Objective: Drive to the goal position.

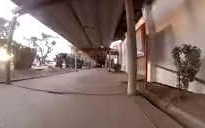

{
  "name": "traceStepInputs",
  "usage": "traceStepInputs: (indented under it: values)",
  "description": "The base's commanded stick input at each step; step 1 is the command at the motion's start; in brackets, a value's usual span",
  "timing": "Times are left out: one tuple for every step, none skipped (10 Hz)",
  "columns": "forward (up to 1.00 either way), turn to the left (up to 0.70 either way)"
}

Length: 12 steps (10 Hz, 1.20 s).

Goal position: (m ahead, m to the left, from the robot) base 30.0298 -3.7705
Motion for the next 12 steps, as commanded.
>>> traceStepInputs:
  values:
    - [0.7, 0.0]
    - [0.7, 0.0]
    - [0.7, 0.0]
    - [0.7, 0.0]
    - [0.7, 0.0]
    - [0.7, 0.0]
    - [0.7, 0.0]
    - [0.7, 0.0]
    - [0.7, 0.0]
    - [0.7, 0.0]
    - [0.7, 0.0]
    - [0.7, -0.04]
